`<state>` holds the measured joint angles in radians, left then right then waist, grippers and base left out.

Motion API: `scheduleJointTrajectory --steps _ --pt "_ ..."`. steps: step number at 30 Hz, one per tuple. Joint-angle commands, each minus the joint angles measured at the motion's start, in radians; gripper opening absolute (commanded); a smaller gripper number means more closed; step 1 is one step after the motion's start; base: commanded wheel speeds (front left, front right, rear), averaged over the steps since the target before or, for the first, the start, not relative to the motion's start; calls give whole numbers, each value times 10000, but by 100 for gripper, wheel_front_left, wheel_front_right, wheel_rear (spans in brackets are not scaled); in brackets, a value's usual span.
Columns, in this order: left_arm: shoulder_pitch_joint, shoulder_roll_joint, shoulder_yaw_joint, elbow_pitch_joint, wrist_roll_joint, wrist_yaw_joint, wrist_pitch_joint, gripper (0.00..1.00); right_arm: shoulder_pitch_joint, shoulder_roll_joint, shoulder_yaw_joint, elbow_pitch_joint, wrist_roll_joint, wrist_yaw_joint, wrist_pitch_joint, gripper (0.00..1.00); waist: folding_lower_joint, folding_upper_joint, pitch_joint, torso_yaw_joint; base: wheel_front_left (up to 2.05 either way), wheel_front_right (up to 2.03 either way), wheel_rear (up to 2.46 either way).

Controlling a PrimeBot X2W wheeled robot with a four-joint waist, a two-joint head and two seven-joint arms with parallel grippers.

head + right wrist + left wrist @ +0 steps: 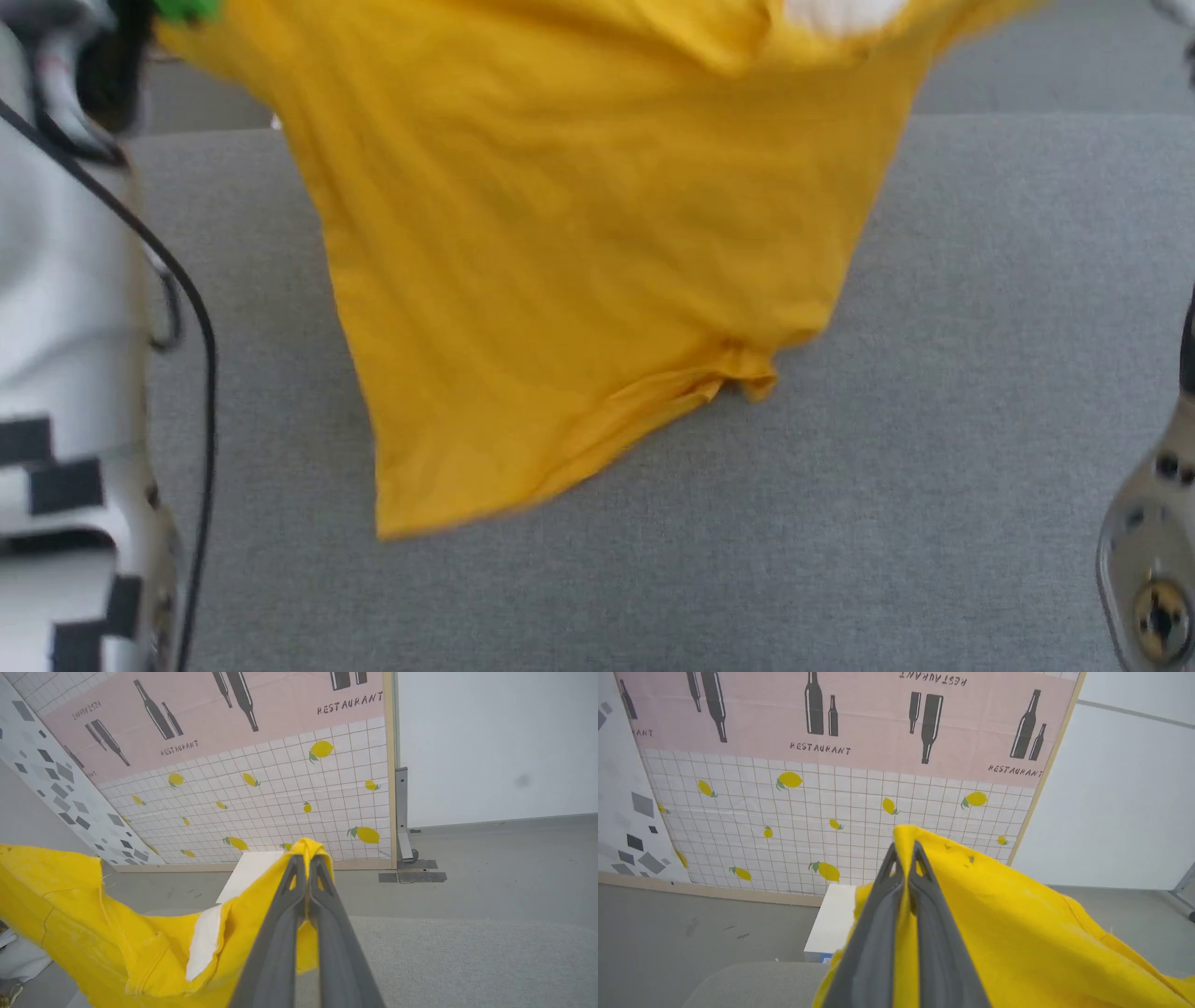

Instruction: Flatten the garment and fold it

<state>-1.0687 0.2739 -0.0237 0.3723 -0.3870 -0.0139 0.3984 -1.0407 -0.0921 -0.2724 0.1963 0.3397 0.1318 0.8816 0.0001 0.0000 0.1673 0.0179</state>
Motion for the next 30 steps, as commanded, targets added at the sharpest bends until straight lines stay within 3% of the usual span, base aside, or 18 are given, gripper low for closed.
scheduleJointTrajectory --steps 1,6,11,17,23,25,30 --pt "-610 217 -70 96 299 62 -221 0 -621 115 -76 397 -326 -11 -338 0 -1 0 717 -447 0 0 0" --pt "-2553 511 -188 368 911 166 -1524 0 -3110 358 -815 1937 -1435 -11 -2153 0 -1 0 1643 -803 0 0 0" --pt "-4004 706 -262 770 1167 -48 -2940 0 -4849 411 -1134 3015 -1790 -11 -3952 0 -1 0 2311 -973 0 0 0" --pt "-4323 677 -138 1699 957 -152 -3649 0 -5631 416 -1144 4272 -1800 -11 -4814 0 -1 0 2693 -914 0 0 0" --pt "-3295 594 185 2685 433 -354 -4258 0 -4911 336 -951 4853 -1629 -11 -5079 0 -1 0 2569 -701 0 0 0" --pt "-2115 245 520 2977 -288 -680 -4857 0 -3697 41 -411 4842 -962 -11 -5084 0 -1 0 2049 -459 0 0 0" --pt "-68 -33 630 2819 -969 -988 -5259 0 -1533 -361 102 4160 602 -11 -5149 0 -1 0 989 -106 0 0 0"
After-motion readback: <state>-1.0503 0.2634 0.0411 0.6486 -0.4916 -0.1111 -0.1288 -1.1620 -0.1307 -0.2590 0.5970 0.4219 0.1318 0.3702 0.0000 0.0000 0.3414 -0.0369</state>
